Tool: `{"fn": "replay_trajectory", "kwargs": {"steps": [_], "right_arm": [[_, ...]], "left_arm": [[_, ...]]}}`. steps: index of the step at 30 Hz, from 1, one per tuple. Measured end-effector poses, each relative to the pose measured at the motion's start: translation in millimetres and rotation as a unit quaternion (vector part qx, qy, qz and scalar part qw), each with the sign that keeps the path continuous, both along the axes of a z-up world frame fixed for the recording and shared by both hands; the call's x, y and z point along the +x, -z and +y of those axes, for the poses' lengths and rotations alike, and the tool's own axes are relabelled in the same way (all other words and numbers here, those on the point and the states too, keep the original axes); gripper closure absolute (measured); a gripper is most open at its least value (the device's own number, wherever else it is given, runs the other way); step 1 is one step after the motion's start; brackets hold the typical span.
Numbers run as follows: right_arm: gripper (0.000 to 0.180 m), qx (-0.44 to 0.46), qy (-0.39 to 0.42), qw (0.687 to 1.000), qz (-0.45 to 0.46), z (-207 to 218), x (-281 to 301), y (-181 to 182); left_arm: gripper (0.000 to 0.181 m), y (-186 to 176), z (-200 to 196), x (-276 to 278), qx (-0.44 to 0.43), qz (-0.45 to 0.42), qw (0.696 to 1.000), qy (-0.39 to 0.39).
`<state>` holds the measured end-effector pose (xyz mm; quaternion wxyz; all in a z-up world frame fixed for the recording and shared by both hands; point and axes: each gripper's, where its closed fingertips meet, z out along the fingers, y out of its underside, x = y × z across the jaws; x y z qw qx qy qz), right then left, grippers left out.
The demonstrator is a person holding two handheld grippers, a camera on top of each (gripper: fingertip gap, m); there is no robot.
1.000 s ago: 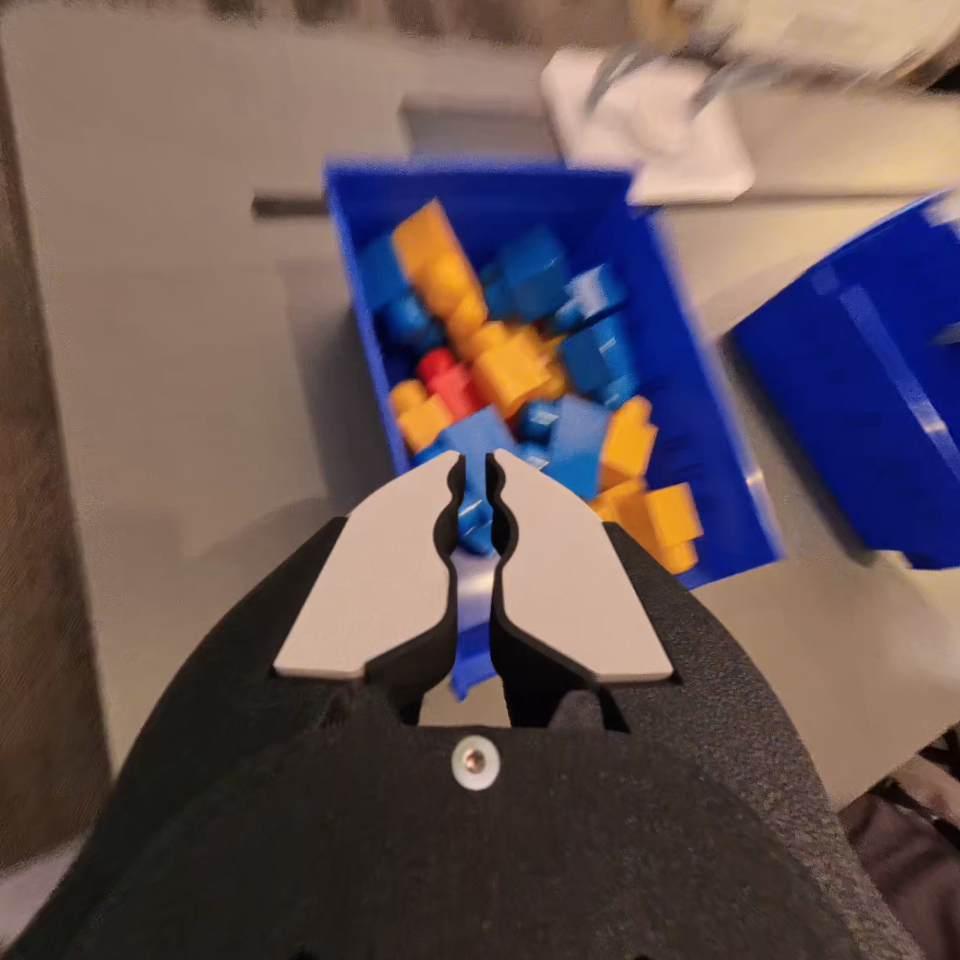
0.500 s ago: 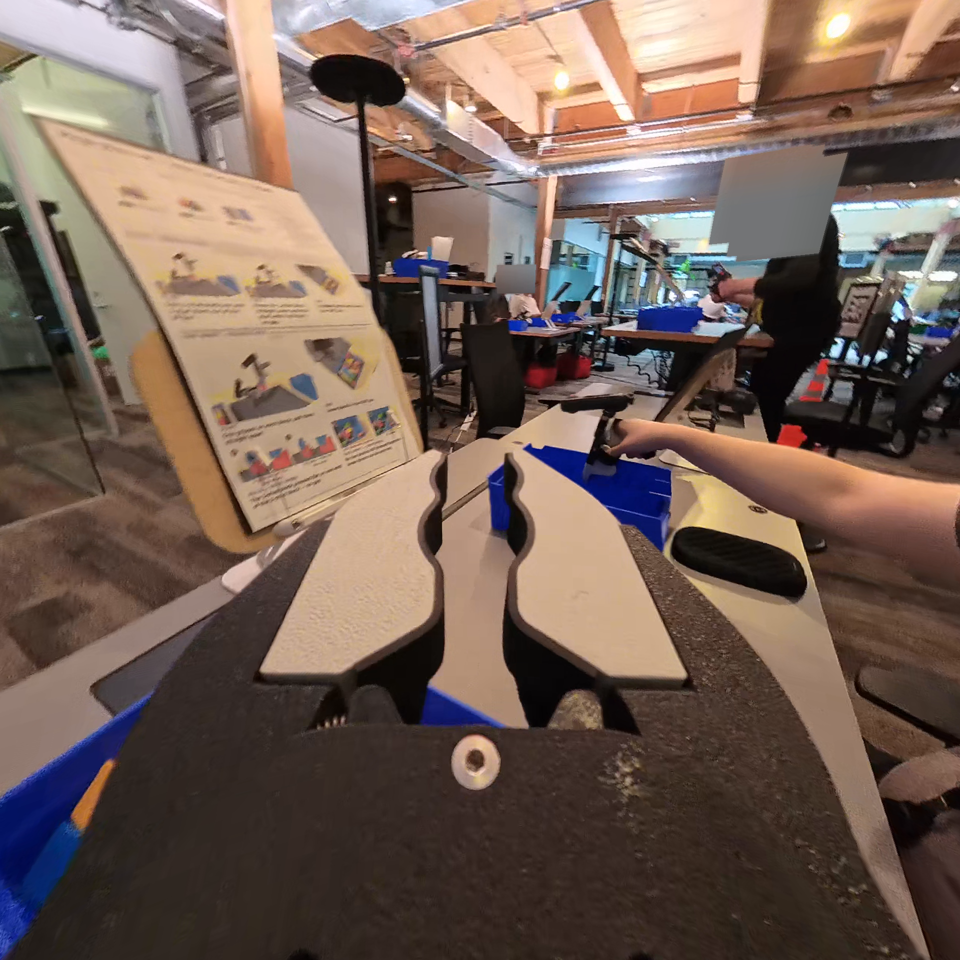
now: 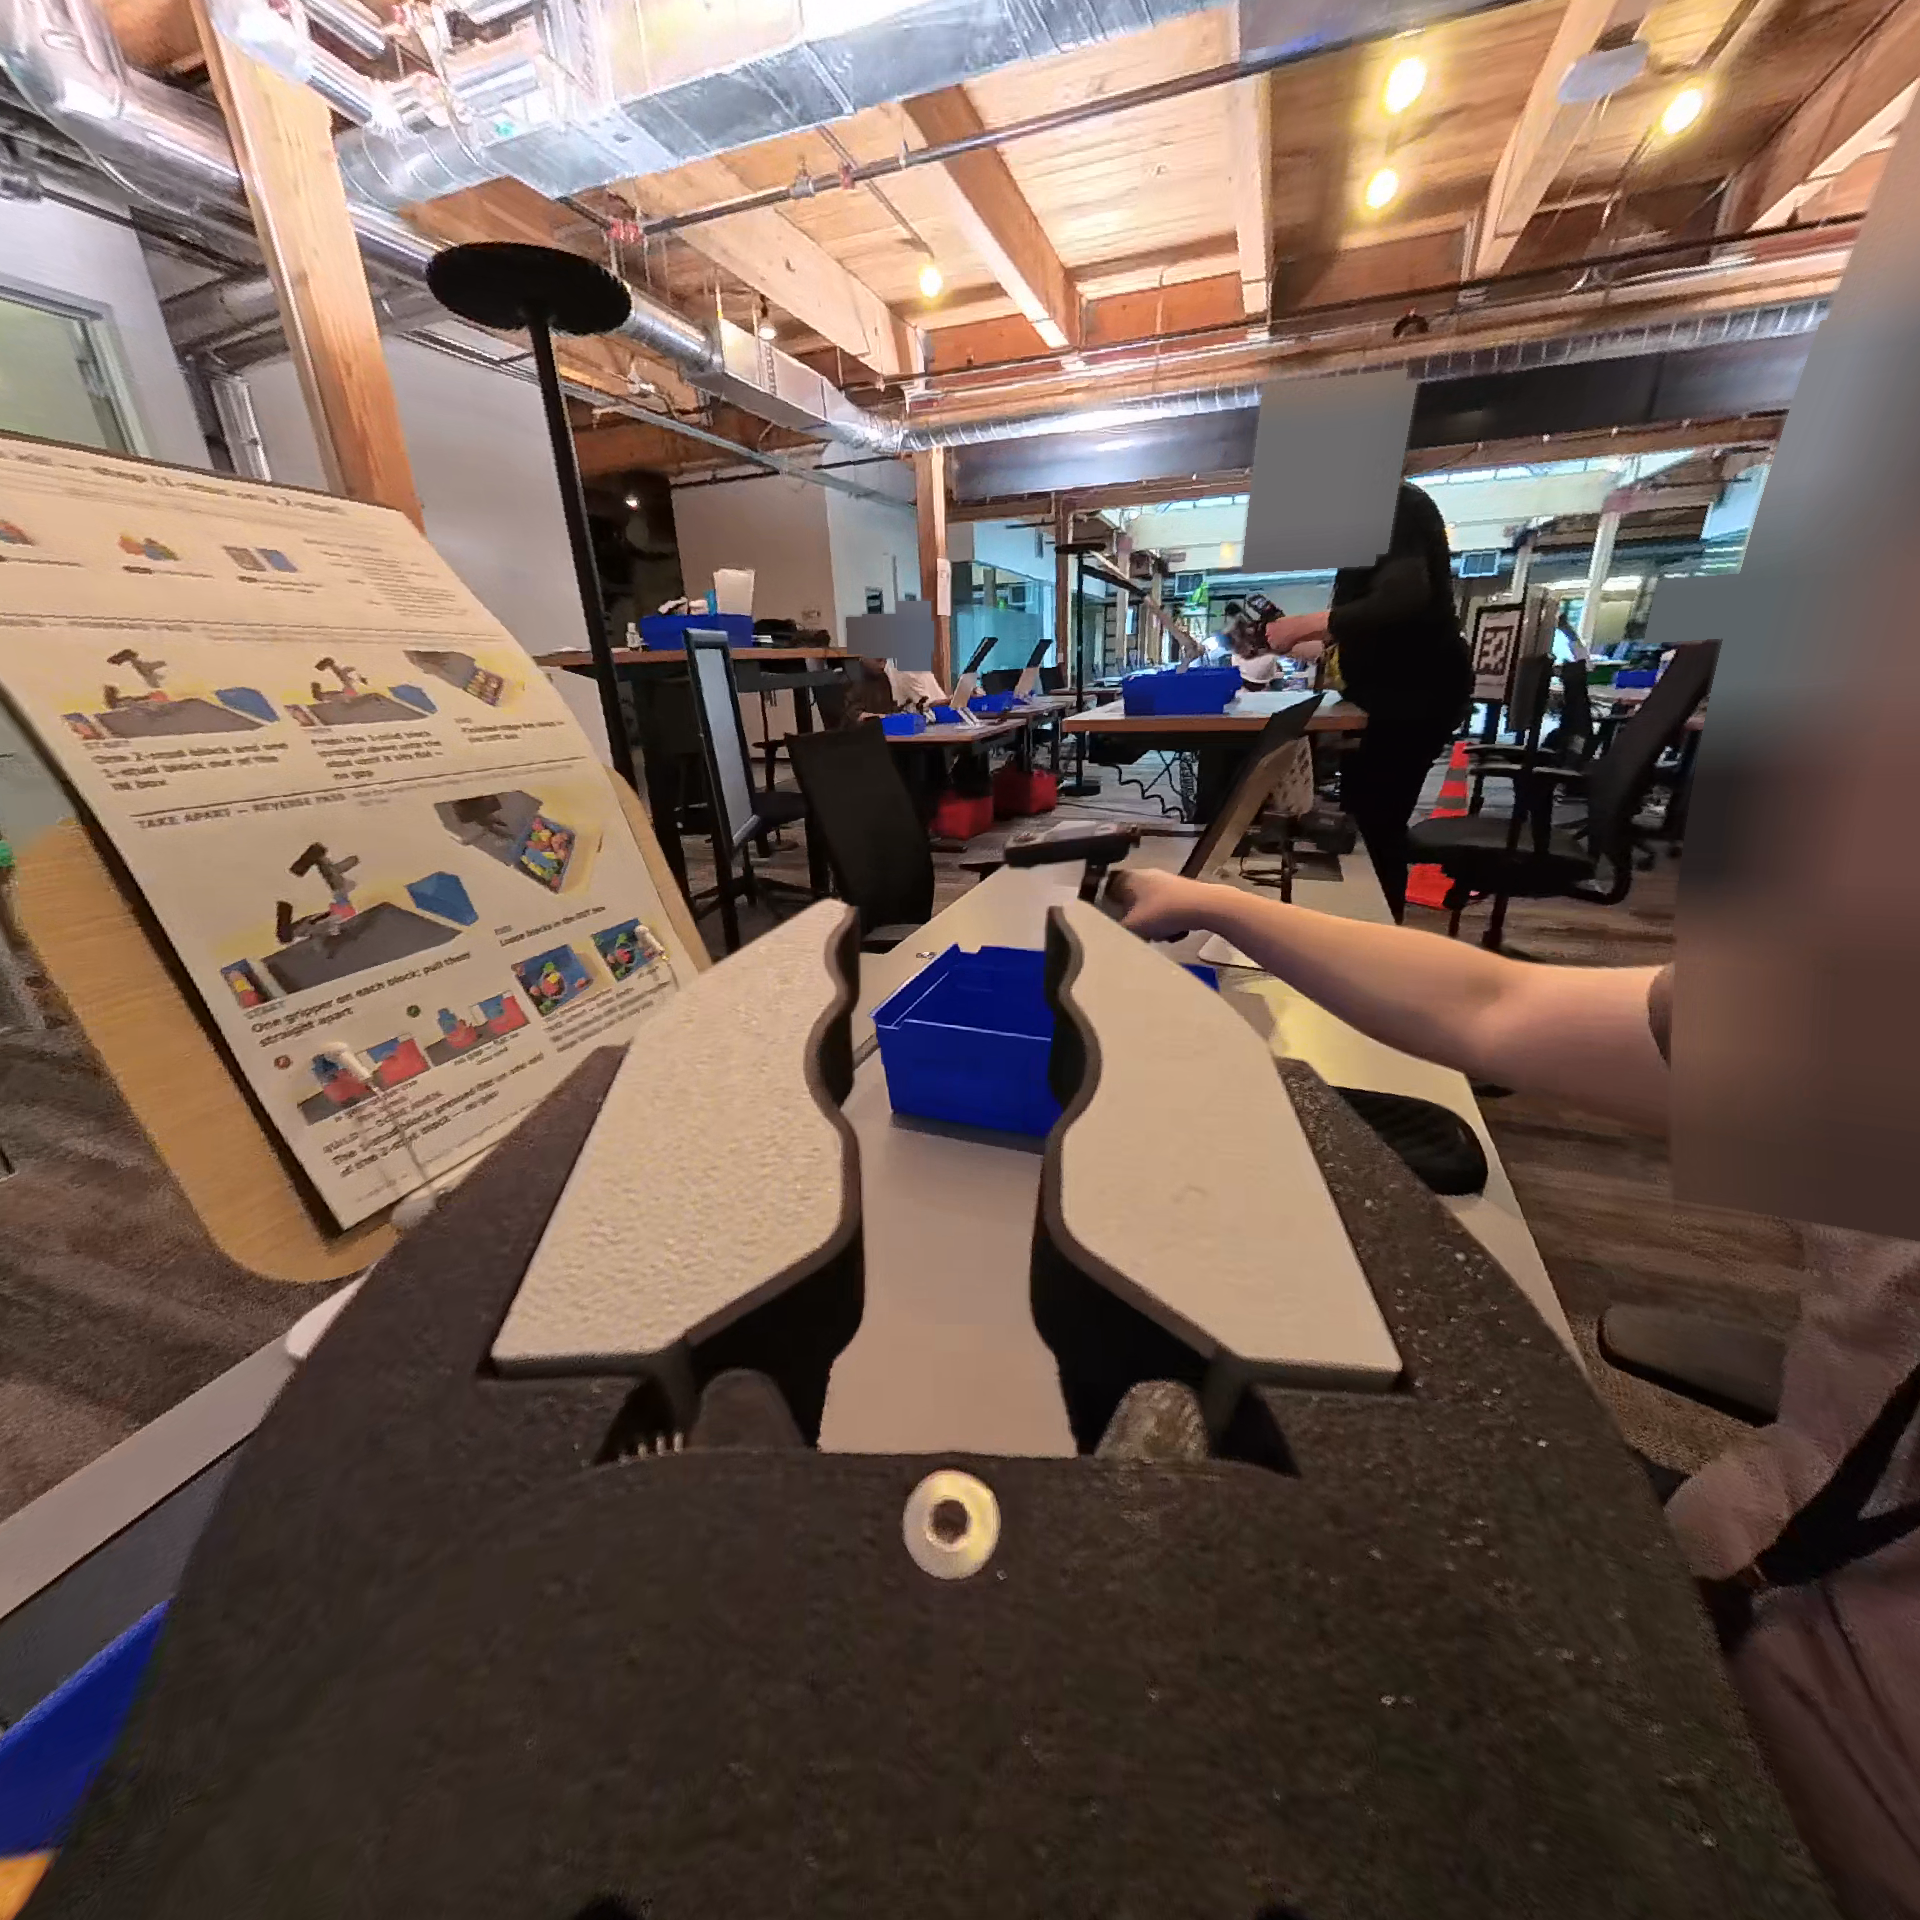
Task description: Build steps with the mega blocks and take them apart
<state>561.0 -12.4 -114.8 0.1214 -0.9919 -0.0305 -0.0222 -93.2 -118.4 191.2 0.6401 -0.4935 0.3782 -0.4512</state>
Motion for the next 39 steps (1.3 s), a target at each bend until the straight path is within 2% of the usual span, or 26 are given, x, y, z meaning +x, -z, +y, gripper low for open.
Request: {"fn": "replay_trajectory", "kwargs": {"steps": [4,6,8,11,14,16,19,22,25,28,30,34,39], "right_arm": [[0.152,0.144,0.003,0.985,-0.099,16,14,-58],[0.153,0.245,-0.005,0.959,-0.143,23,11,-102],[0.153,0.361,-0.029,0.919,-0.158,28,-8,-149],[0.137,0.533,-0.091,0.836,-0.096,24,-62,-211],[0.127,0.649,-0.157,0.744,0.007,7,-121,-254],[0.127,0.667,-0.174,0.721,0.063,2,-146,-269],[0.127,0.669,-0.193,0.710,0.107,4,-172,-278],[0.127,0.664,-0.212,0.707,0.117,13,-191,-266],[0.127,0.611,-0.249,0.745,0.101,28,-207,-228],[0.127,0.580,-0.264,0.766,0.083,35,-213,-206],[0.127,0.571,-0.273,0.770,0.077,36,-218,-200],[0.127,0.566,-0.283,0.772,0.056,35,-223,-198],[0.127,0.557,-0.284,0.778,0.056,34,-224,-195]], "left_arm": [[0.141,13,5,-15,0.007,0.047,0.997,-0.053],[0.141,27,12,-23,0.018,0.094,0.990,-0.099],[0.141,45,24,-33,0.024,0.158,0.974,-0.160],[0.141,85,39,-45,0.018,0.281,0.933,-0.225],[0.139,134,45,-49,-0.014,0.406,0.884,-0.230],[0.141,163,54,-55,-0.053,0.470,0.848,-0.238],[0.149,205,61,-59,-0.146,0.525,0.811,-0.212],[0.142,234,75,-64,-0.220,0.540,0.787,-0.204],[0.134,252,83,-64,-0.249,0.548,0.773,-0.201],[0.117,267,86,-74,-0.270,0.583,0.733,-0.225],[0.122,277,90,-83,-0.275,0.608,0.704,-0.242],[0.126,277,96,-66,-0.286,0.582,0.728,-0.222],[0.116,287,93,-66,-0.289,0.613,0.701,-0.221]]}}
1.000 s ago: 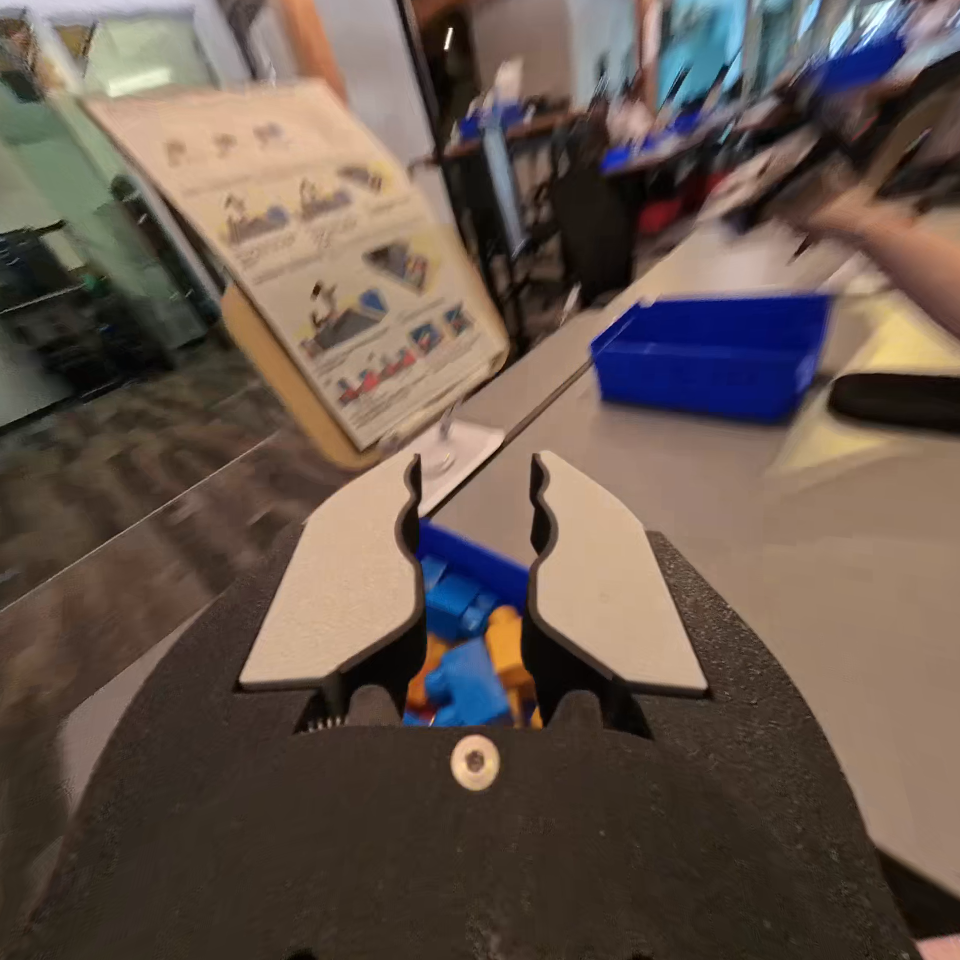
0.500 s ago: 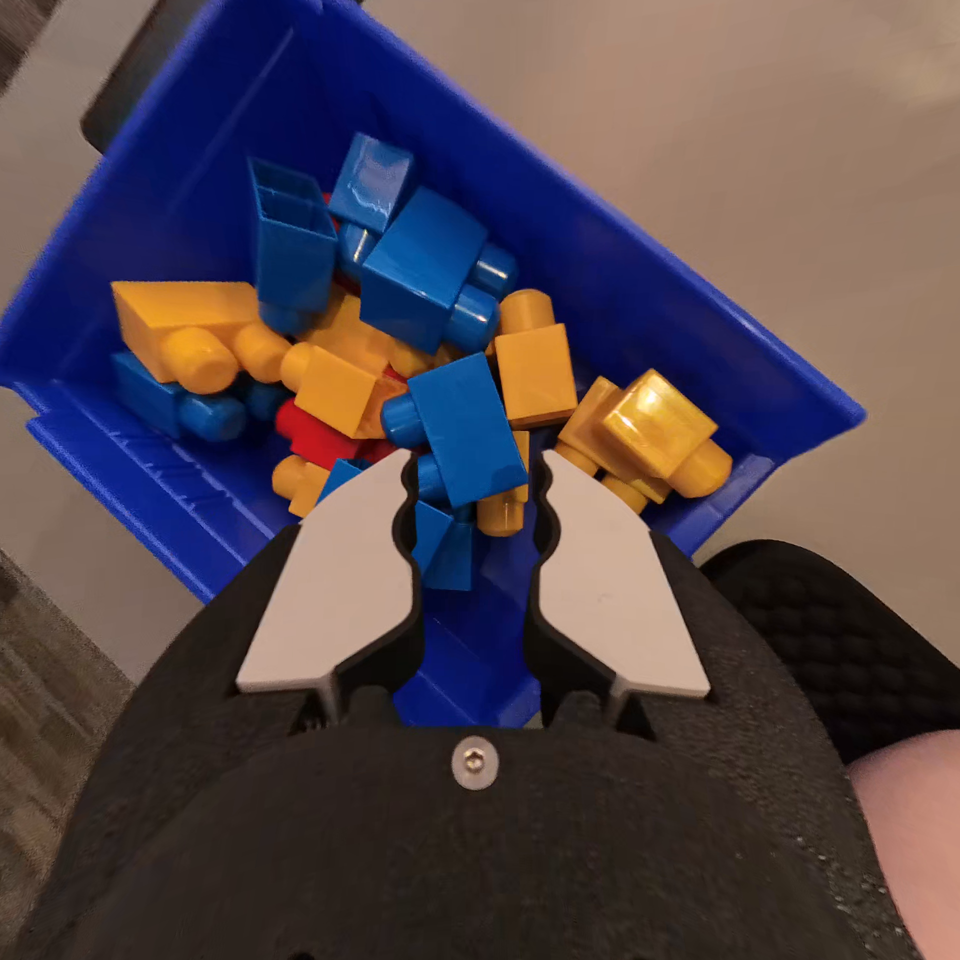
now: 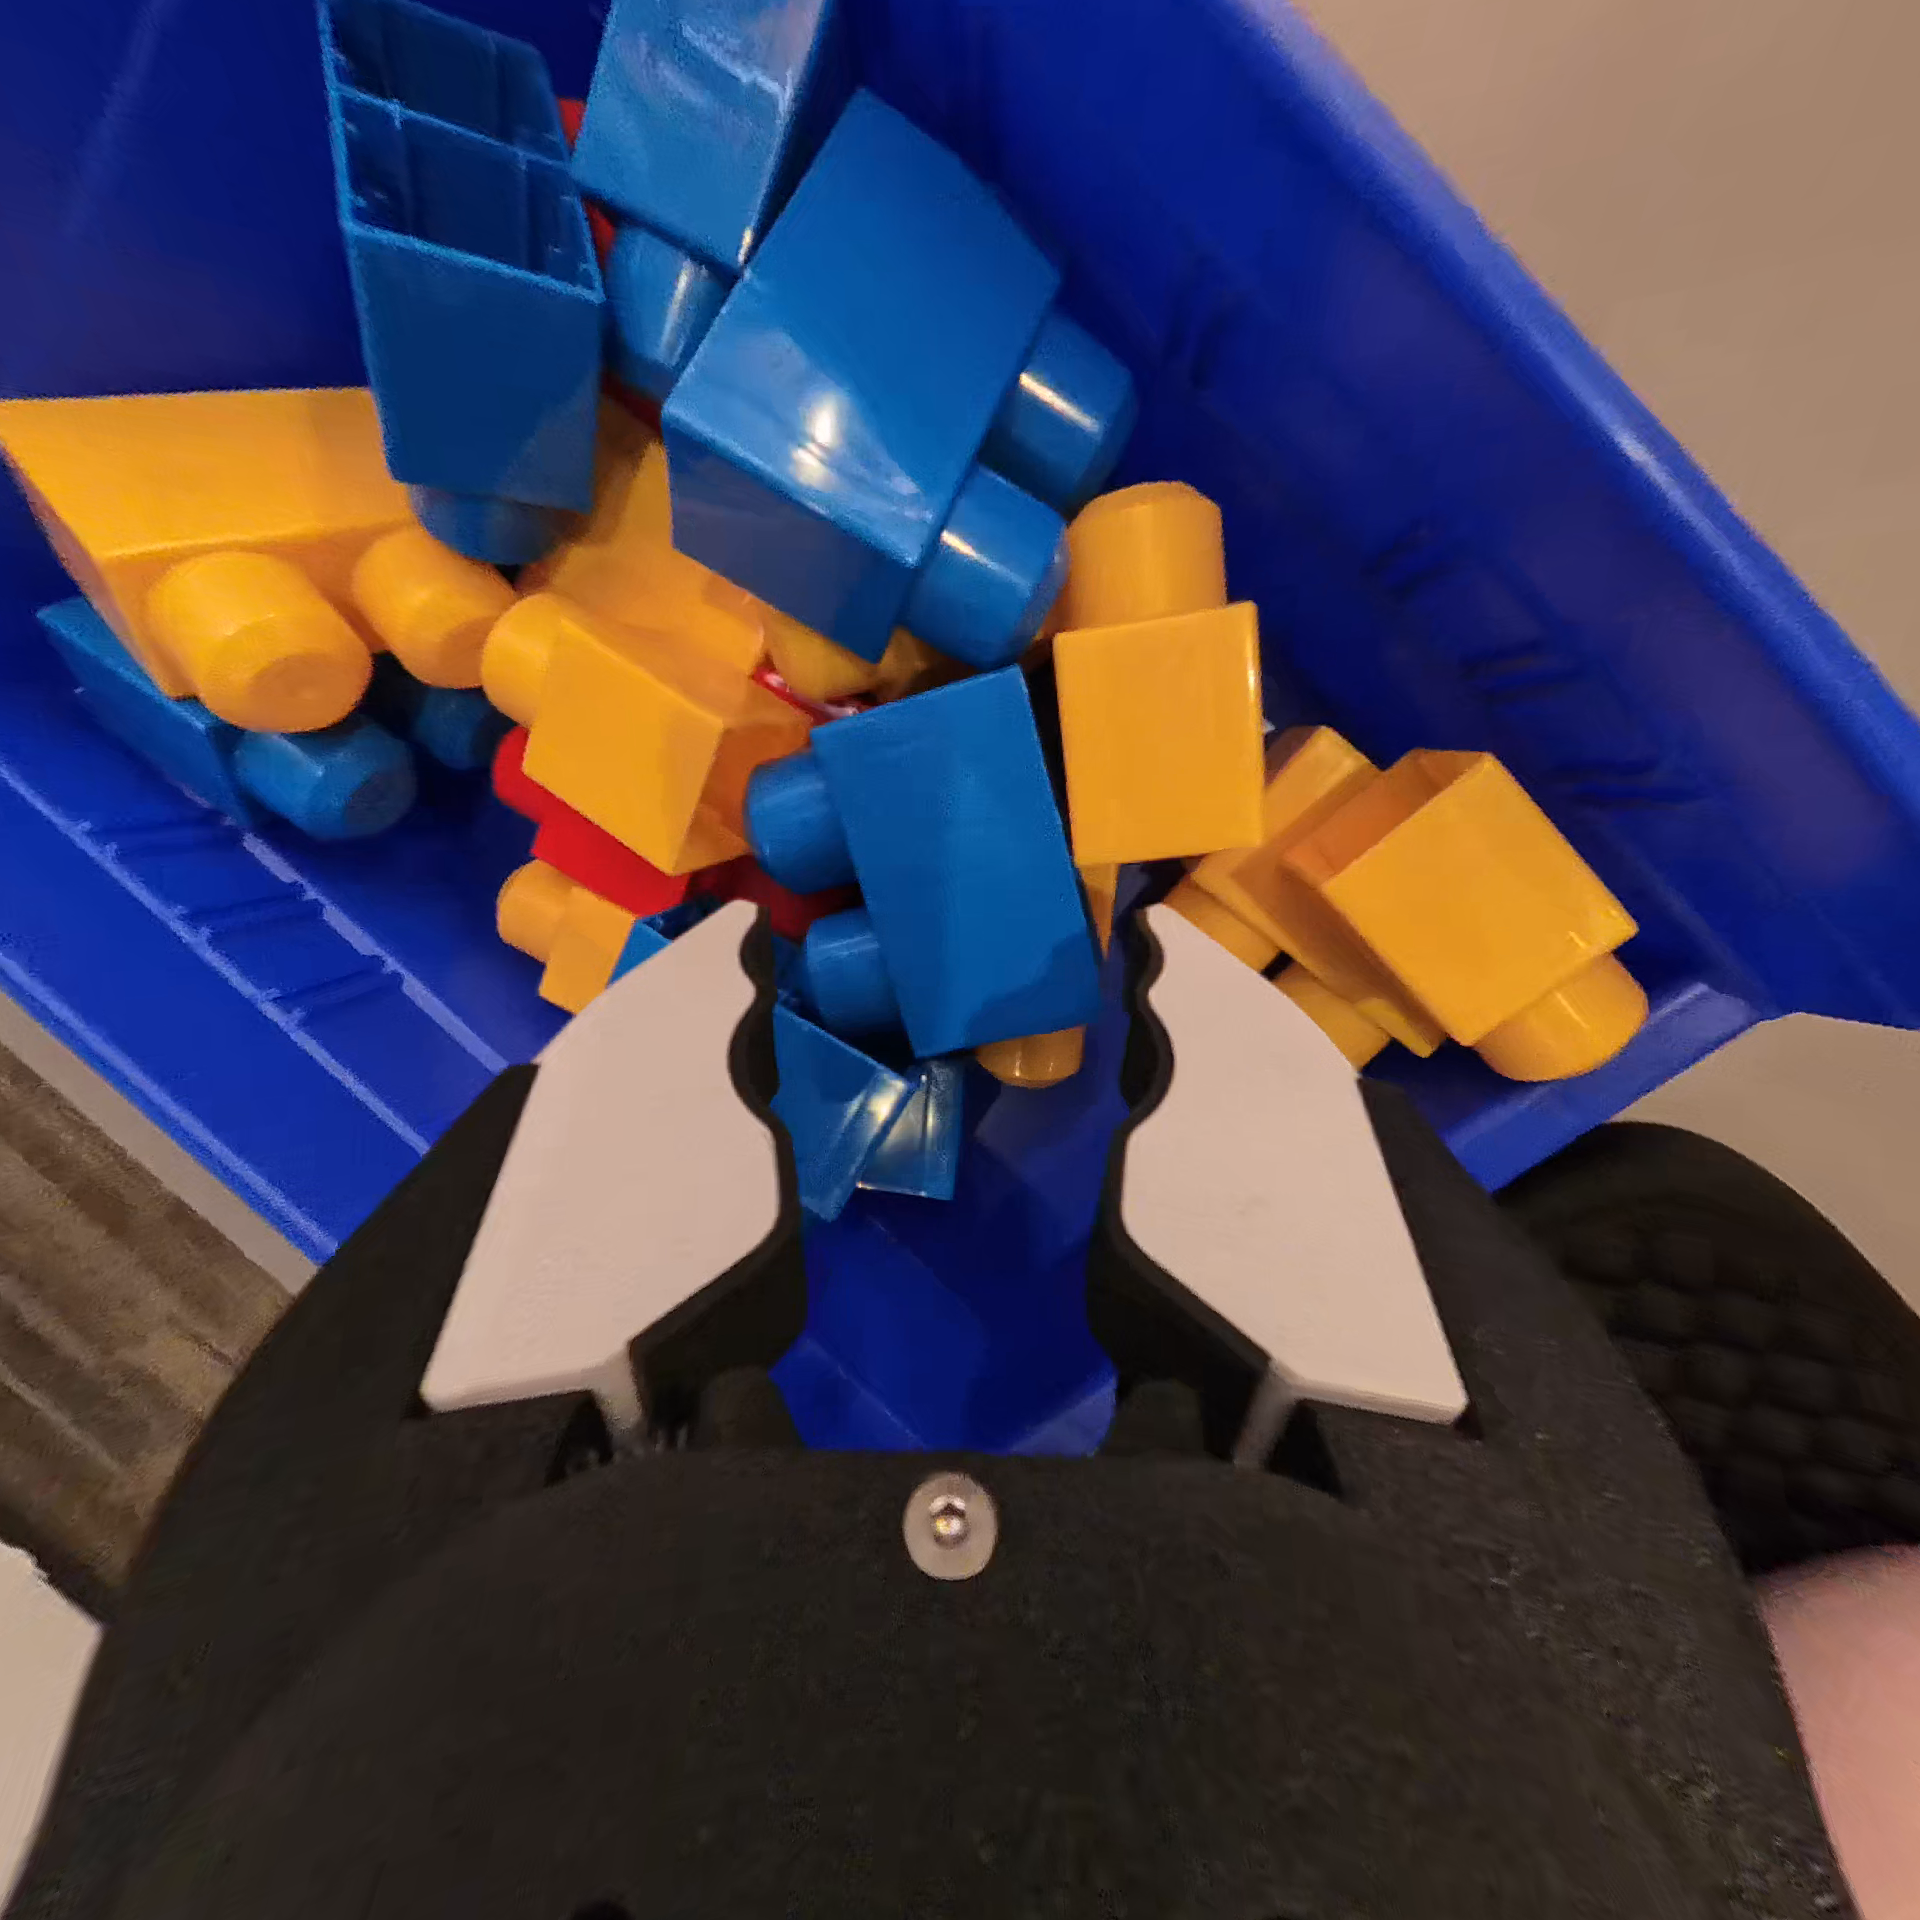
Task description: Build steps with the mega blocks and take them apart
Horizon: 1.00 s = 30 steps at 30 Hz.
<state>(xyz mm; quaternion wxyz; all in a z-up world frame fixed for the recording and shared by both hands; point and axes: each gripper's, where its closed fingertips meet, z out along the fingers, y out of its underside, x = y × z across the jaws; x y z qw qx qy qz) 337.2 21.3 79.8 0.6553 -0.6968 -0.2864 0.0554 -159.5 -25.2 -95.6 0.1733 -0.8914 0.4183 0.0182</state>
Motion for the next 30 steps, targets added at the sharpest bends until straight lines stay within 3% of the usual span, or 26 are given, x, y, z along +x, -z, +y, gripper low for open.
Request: {"fn": "replay_trajectory", "kwargs": {"steps": [7,12,20,24,27,30], "right_arm": [[0.127,-0.015,-0.008,1.000,-0.010,0,-5,8],[0.128,-0.022,-0.014,0.999,-0.027,0,-12,14],[0.127,-0.034,-0.027,0.998,-0.045,0,-28,25],[0.128,-0.079,-0.112,0.990,0.024,-19,-72,26],[0.128,-0.193,-0.246,0.940,0.140,-54,-128,29],[0.127,-0.319,-0.358,0.842,0.248,-89,-171,29]], "left_arm": [[0.111,29,-2,-9,-0.065,0.025,0.997,-0.025],[0.112,24,-10,-13,-0.077,0.046,0.996,-0.016],[0.113,-39,-5,-12,0.057,0.043,0.997,-0.014],[0.113,-84,-10,49,0.166,0.033,0.981,0.097],[0.113,-99,-27,132,0.213,0.014,0.952,0.221],[0.113,-90,-53,214,0.228,-0.019,0.910,0.346]]}}
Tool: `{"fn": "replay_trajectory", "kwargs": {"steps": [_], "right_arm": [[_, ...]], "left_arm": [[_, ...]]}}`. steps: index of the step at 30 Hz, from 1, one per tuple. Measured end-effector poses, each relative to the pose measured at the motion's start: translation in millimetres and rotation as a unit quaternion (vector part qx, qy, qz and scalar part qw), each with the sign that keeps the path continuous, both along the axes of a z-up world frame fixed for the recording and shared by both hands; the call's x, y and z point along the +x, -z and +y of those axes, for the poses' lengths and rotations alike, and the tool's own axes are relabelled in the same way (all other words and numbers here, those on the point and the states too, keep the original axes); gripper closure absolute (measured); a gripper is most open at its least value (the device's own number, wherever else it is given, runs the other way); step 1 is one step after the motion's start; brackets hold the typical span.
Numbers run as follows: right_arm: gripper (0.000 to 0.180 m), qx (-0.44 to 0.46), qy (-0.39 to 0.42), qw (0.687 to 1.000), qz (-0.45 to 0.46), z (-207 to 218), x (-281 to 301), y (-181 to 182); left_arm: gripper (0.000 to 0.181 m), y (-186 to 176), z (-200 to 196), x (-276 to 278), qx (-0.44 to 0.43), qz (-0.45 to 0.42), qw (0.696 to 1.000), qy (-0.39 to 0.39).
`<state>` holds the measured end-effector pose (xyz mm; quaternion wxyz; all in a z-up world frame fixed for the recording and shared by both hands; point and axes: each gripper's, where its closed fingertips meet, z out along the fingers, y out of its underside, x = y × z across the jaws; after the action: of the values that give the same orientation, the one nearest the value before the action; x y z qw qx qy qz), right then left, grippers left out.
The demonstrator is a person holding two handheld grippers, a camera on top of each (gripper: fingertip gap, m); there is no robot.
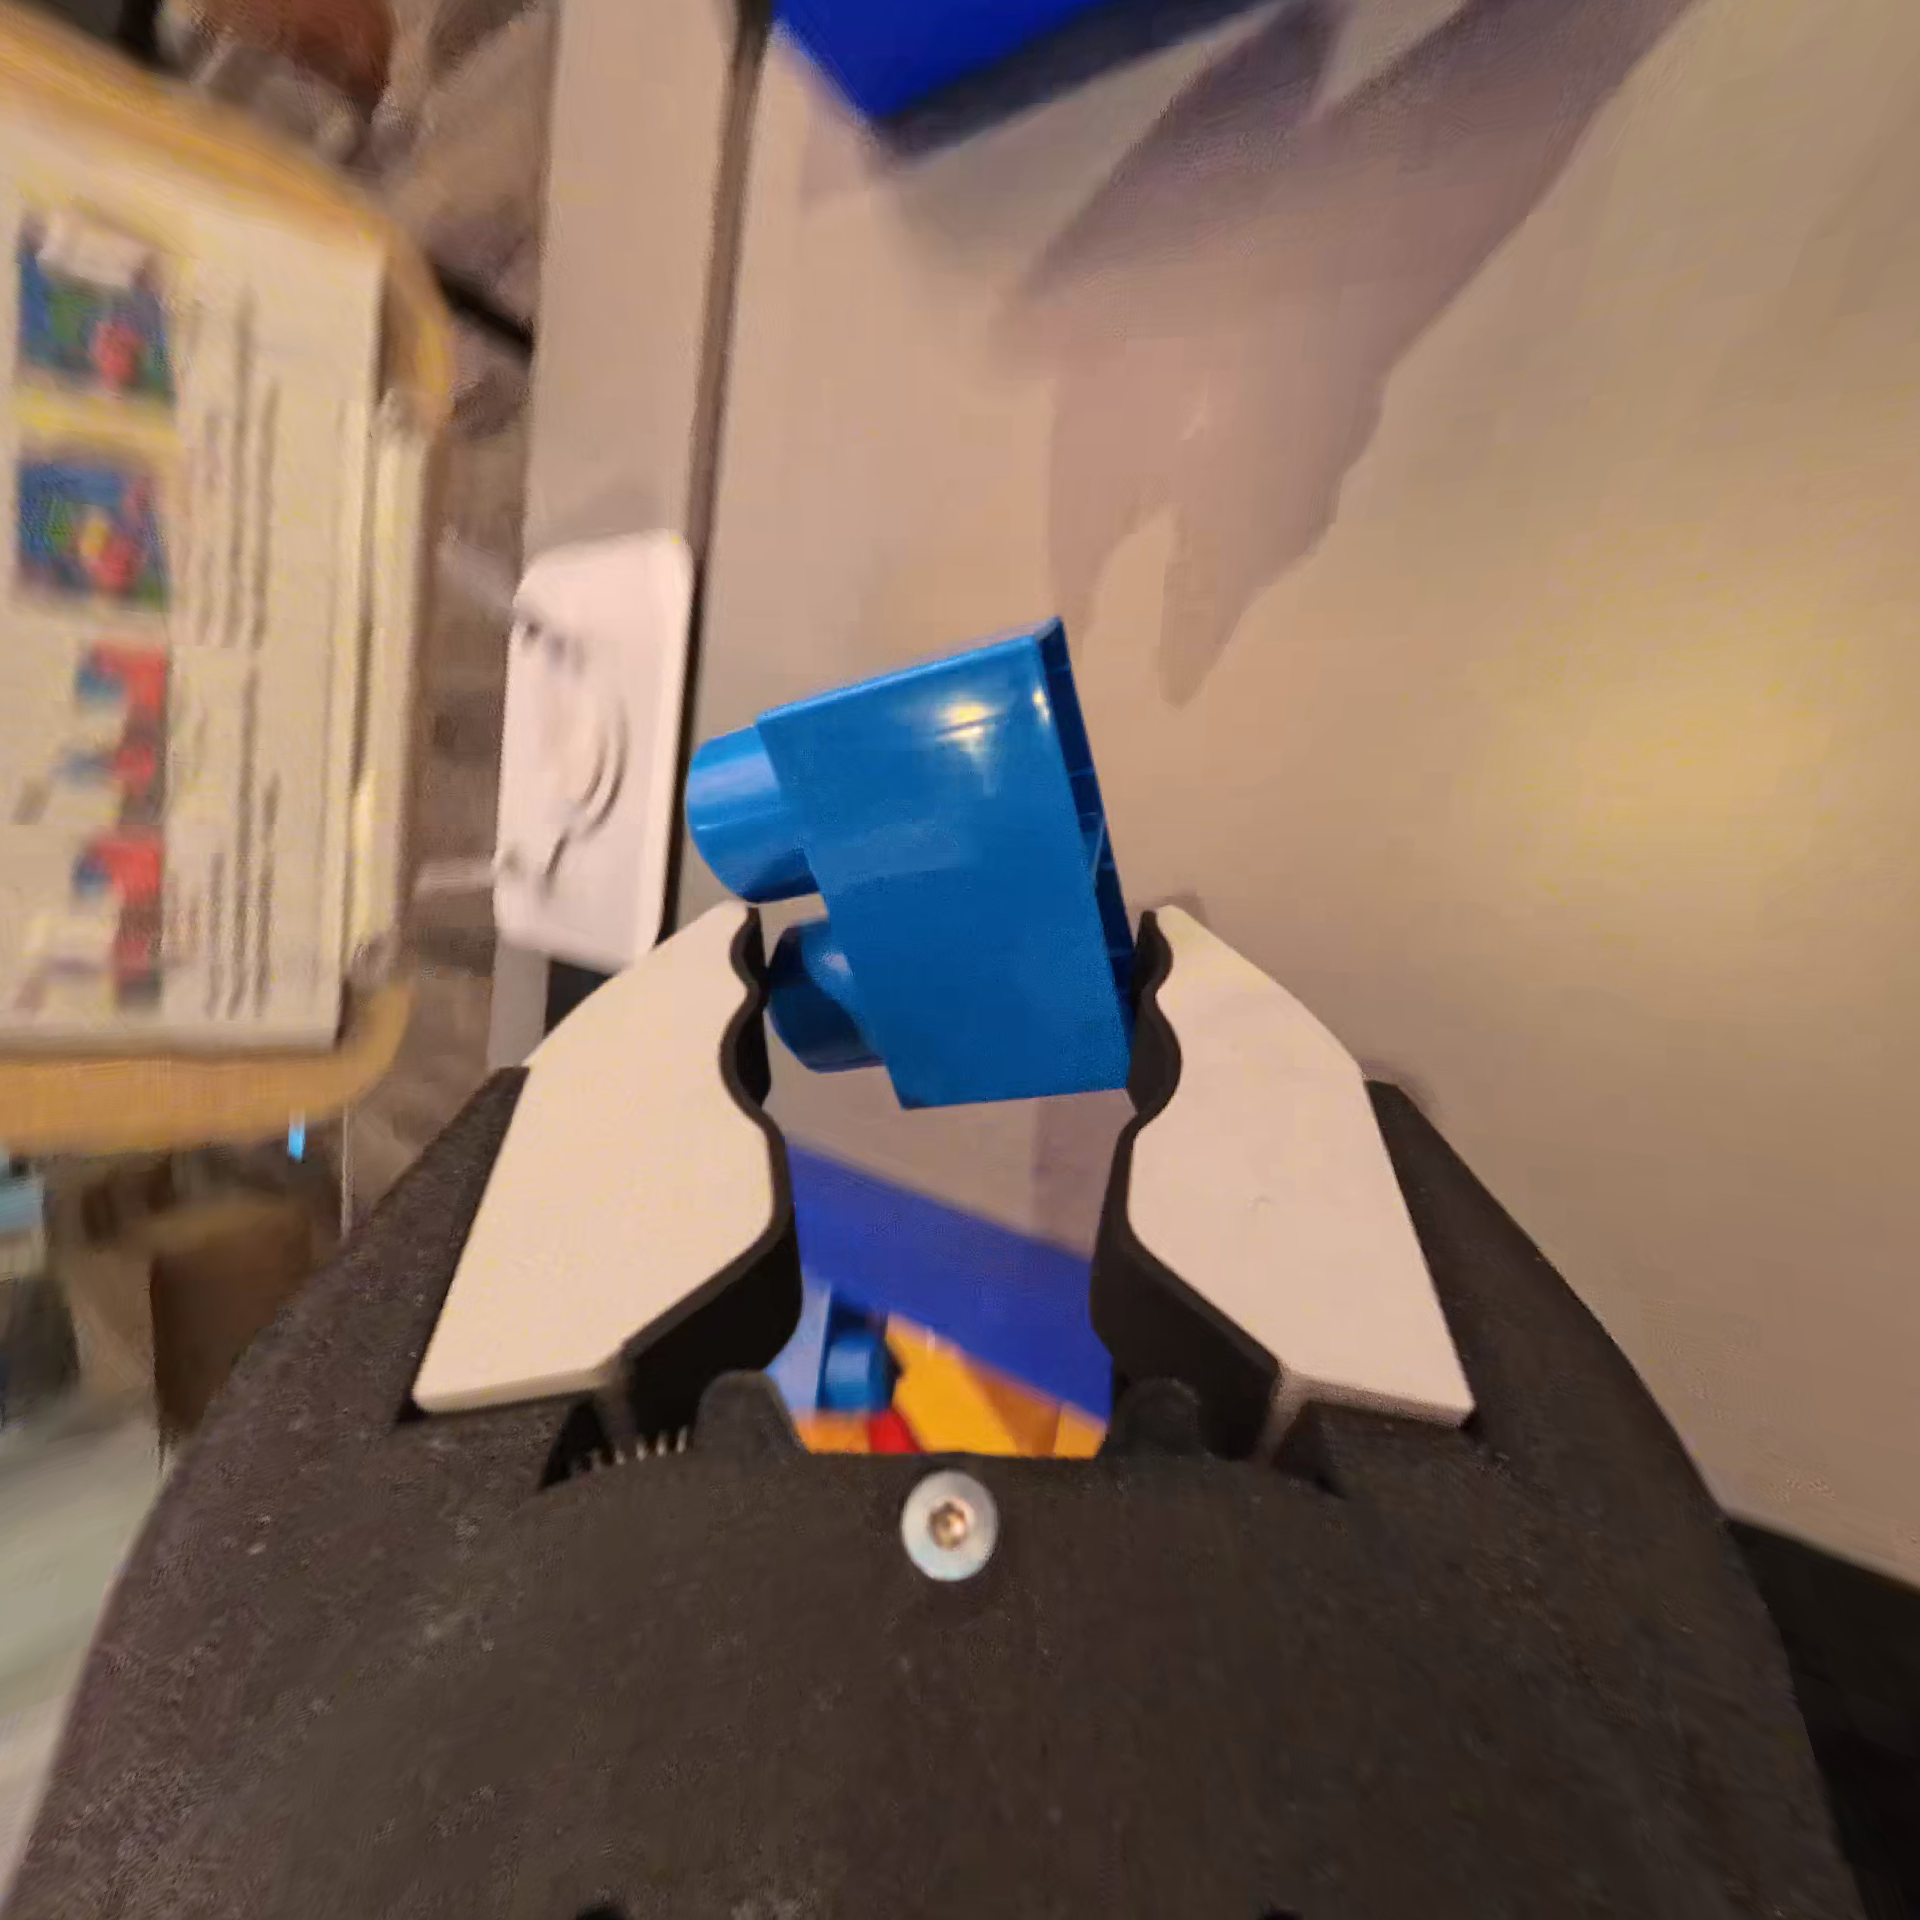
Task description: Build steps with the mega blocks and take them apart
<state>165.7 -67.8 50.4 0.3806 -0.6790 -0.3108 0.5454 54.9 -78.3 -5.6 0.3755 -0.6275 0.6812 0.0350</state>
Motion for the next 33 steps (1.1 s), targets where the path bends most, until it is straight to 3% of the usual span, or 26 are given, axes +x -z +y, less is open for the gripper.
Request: {"fn": "replay_trajectory", "kwargs": {"steps": [3,11,14,22,33], "right_arm": [[0.127,-0.073,-0.053,0.996,-0.011,-13,-24,27],[0.127,-0.150,-0.111,0.978,-0.096,-30,-46,83],[0.138,-0.184,-0.140,0.965,-0.122,-37,-46,98],[0.140,-0.216,-0.164,0.957,-0.104,-40,-47,101],[0.141,-0.182,-0.151,0.966,-0.108,-33,-47,103]], "left_arm": [[0.113,17,-10,39,0.004,0.015,0.999,0.044],[0.113,54,-19,61,-0.016,0.056,0.994,0.088],[0.114,58,-22,63,-0.018,0.063,0.993,0.097],[0.115,56,-24,64,-0.055,0.028,0.993,0.102],[0.108,54,-14,60,-0.072,0.005,0.995,0.075]]}}
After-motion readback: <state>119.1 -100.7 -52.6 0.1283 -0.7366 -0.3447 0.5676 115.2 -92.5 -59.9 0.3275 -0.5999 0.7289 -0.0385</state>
